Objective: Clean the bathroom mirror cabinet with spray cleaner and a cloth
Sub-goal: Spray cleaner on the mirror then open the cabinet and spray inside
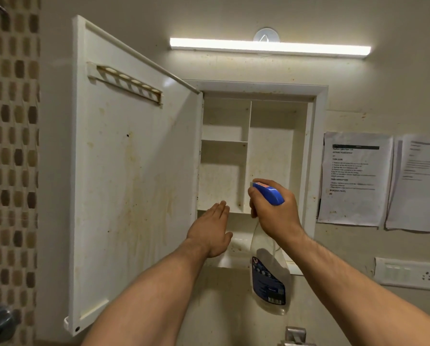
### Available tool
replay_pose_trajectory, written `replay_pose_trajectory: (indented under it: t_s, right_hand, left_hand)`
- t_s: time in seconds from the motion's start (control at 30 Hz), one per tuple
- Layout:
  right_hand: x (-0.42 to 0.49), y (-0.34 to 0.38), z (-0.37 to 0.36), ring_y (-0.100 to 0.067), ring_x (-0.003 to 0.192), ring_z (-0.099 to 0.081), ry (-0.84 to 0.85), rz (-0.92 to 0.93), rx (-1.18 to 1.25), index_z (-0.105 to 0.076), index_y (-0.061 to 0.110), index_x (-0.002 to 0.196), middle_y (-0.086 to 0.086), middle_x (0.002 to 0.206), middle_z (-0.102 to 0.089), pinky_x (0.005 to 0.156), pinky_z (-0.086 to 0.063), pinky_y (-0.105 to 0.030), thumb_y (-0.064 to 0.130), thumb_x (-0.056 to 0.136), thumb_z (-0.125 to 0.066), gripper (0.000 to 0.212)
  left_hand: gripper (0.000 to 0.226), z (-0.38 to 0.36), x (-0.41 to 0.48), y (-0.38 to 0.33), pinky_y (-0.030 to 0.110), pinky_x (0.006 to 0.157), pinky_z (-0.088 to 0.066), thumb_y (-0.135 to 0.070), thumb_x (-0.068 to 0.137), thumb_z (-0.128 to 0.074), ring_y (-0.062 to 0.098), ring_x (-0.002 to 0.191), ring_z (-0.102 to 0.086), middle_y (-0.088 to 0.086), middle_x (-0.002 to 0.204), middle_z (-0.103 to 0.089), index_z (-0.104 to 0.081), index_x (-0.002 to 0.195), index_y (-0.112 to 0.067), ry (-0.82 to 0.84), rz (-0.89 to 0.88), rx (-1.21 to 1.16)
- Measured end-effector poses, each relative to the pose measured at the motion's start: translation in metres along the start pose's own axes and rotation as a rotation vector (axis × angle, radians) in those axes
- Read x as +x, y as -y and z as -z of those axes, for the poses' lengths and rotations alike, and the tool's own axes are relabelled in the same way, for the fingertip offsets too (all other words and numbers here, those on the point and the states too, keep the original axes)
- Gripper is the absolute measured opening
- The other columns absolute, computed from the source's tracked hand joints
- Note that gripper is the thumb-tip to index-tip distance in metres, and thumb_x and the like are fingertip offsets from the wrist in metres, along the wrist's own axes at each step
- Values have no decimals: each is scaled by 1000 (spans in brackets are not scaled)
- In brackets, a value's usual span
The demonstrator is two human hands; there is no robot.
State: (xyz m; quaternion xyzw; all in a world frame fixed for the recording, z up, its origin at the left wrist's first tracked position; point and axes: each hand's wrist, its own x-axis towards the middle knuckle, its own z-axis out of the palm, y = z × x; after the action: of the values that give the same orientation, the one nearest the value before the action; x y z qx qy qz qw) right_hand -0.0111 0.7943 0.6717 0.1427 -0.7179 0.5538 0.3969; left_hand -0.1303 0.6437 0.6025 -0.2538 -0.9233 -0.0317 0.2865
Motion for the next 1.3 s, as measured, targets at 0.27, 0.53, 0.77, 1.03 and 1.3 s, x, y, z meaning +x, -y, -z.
replay_pose_trajectory:
  t_s: [0.27,0.53,0.77,1.03,1.3]
  right_hand:
    - [5,17,7,-17,82,-70,-73,50,-32,-60,19,128,-3,101,-67,65,-55,-15,26,99,-65,30]
    - [13,10,43,-15,80,-71,-244,-36,-54,-61,12,127,-7,98,-70,68,-54,-19,26,99,-65,31]
    - [23,20,74,-14,78,-63,-278,43,-263,-63,14,118,-4,97,-66,68,-54,-24,27,99,-65,23]
    - [47,44,91,-26,92,-70,-257,75,-266,-58,7,134,-14,110,-68,77,-60,-33,26,100,-62,39]
    - [60,55,83,-21,83,-67,-264,167,-289,-62,10,127,-9,103,-67,77,-62,-41,26,99,-63,32]
  left_hand:
    - [71,14,2,-13,38,126,-17,-40,105,-40,26,156,-17,12,171,-13,-13,163,-8,-82,-6,-14]
    - [66,31,21,-44,43,128,-18,-33,103,-38,30,155,-20,16,170,-16,-19,161,-7,-270,-212,68]
    - [77,36,50,-58,39,124,12,-33,103,-37,26,158,15,13,169,21,5,163,-7,-187,-104,192]
    - [81,43,62,-64,45,128,5,-24,100,-40,28,157,16,14,168,23,7,162,-5,-186,-52,190]
    - [80,63,89,-59,40,126,8,-20,98,-38,27,158,15,15,168,24,9,161,-4,-269,26,105]
